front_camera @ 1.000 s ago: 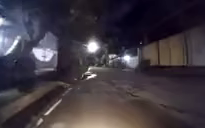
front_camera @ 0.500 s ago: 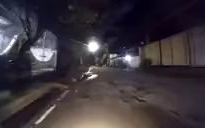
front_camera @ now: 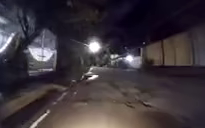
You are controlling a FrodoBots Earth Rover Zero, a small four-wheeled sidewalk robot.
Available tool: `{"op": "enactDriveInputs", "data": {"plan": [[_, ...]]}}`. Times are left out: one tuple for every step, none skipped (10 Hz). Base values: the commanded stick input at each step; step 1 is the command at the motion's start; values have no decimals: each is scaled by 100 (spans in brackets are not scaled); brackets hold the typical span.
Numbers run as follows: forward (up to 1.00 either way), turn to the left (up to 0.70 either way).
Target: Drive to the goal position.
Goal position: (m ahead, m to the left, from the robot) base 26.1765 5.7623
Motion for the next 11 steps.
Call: {"op": "enactDriveInputs", "data": {"plan": [[50,0],[50,0],[50,0],[50,0],[50,0],[50,0],[50,0],[50,0],[50,0],[50,0],[50,0]]}}
